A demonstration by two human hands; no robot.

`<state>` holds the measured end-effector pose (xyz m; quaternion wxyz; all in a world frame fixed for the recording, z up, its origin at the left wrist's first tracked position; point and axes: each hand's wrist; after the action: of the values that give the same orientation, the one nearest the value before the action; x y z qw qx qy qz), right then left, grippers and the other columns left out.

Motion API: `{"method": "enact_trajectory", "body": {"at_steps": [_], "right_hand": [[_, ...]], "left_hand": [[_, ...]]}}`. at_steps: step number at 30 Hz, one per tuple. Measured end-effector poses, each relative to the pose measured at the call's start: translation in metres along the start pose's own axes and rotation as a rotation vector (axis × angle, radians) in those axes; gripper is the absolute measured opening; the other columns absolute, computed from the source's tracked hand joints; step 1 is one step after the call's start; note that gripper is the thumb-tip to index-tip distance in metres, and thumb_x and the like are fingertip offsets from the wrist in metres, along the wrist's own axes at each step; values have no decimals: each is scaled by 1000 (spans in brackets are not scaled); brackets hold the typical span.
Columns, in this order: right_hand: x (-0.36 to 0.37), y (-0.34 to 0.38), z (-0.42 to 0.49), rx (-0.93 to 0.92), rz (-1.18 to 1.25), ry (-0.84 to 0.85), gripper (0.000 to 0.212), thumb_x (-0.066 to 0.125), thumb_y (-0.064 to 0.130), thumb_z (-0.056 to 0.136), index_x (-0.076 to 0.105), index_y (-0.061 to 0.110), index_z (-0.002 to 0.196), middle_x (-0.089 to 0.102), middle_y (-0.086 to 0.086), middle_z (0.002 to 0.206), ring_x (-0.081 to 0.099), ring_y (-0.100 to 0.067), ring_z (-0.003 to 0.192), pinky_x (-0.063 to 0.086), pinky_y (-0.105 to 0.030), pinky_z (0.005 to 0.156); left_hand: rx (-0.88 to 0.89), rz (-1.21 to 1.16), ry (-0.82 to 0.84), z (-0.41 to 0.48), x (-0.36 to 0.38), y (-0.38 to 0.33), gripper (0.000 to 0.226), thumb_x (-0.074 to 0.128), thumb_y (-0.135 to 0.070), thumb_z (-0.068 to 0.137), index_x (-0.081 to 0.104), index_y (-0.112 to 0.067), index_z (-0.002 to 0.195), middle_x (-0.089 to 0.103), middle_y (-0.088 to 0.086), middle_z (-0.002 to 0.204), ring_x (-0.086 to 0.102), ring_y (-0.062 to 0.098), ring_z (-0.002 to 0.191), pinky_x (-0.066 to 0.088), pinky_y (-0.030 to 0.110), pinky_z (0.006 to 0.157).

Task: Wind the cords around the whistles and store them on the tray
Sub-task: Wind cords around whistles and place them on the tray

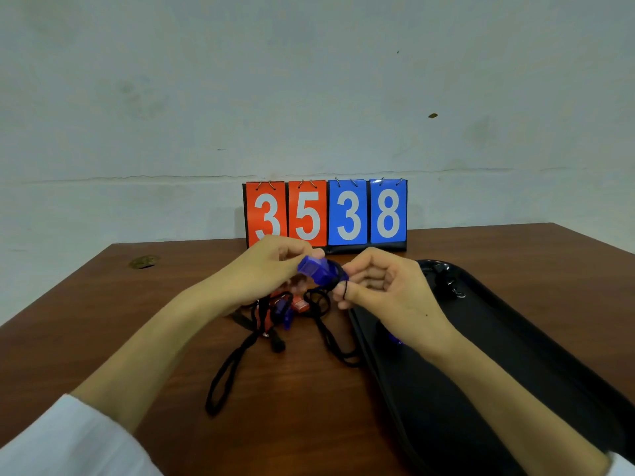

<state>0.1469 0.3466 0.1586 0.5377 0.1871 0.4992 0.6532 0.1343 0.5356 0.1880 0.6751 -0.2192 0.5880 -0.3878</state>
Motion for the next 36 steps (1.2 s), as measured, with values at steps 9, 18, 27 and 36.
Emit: {"method": "enact_trajectory", "body": {"at_steps": [9,18,27,36], "right_hand": [[-1,0,1,98,221,-54,11,63,2,81,62,9,89,70,-3,70,67,-12,63,55,-19,61],[-1,-12,4,149,147,-235,8,65,7,82,62,10,88,70,-2,69,67,-10,62,55,-18,60],[-5,-23,4,132,-319,-349,11,69,20,82,62,21,90,66,8,80,65,-3,70,52,-16,65],[0,-16,1,63,-419,-127,10,68,17,82,62,21,89,65,8,78,64,-6,72,54,-18,69]], "left_hand": [[6,34,-166,-3,30,-3,26,41,-28,98,55,-27,76,56,-8,68,53,1,59,40,5,56],[-19,-87,111,-4,40,1,9,33,-28,101,40,-23,105,46,-3,52,31,6,34,27,17,36],[42,177,17,-4,26,-9,28,52,-41,90,61,-18,78,62,4,66,56,12,56,49,26,61],[161,272,40,-9,9,-13,14,62,-36,84,66,-25,77,67,-3,70,64,10,69,55,31,75]]}}
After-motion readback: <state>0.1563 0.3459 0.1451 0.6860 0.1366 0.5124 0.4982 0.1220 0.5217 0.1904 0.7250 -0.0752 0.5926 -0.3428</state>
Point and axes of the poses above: each hand's wrist, its own z-axis towards the middle knuckle, its own x-axis out of the palm, y = z × x
